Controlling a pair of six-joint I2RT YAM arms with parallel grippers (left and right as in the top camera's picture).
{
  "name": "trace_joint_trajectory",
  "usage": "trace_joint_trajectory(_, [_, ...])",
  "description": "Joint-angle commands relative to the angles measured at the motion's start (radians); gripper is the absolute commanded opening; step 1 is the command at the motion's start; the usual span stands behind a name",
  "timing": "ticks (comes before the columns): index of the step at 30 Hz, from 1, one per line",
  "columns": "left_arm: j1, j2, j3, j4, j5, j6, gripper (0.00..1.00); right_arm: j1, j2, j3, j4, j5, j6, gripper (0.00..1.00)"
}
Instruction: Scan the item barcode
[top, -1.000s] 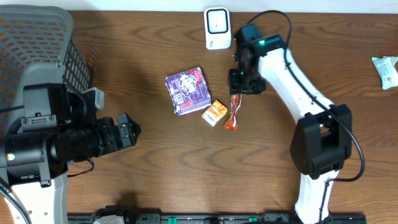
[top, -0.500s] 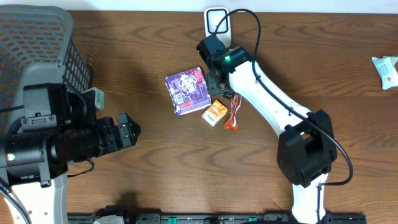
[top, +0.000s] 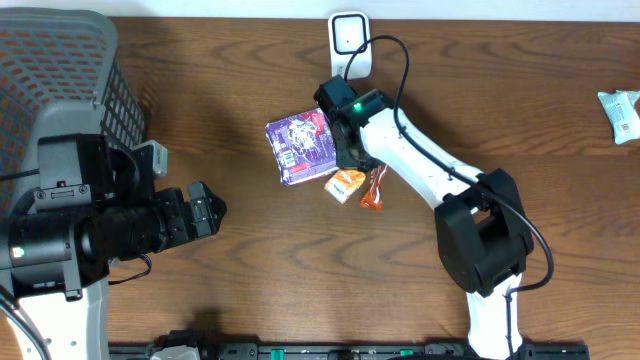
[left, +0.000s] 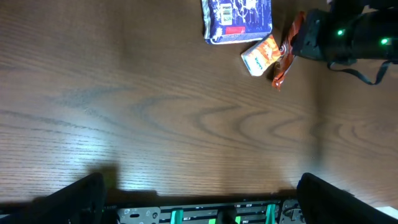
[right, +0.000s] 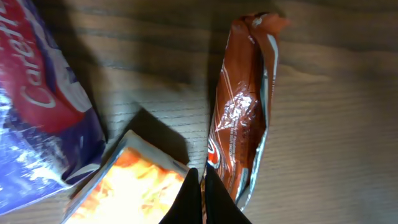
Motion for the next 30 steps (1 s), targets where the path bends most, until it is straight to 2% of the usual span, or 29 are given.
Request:
trace_joint_trajectory(1, [0.003, 0.001, -0.002, -0.003, 0.005, 0.005, 0.98, 0.002, 0.01, -0.039, 0.019, 0.02, 0.013, 0.01])
trace_joint_trajectory(18, [0.003, 0.001, -0.002, -0.003, 0.005, 0.005, 0.98, -0.138, 0.01, -0.076, -0.044, 0.076, -0.007, 0.01])
trace_joint_trajectory(25, [0.003, 0.001, -0.002, -0.003, 0.005, 0.005, 0.98, -0.185, 0.01, -0.076, -0.079, 0.053, -0.039, 0.01])
trace_joint_trajectory(30, [0.003, 0.001, -0.002, -0.003, 0.005, 0.005, 0.98, -0.19, 0.01, -0.071, -0.085, -0.031, -0.095, 0.01])
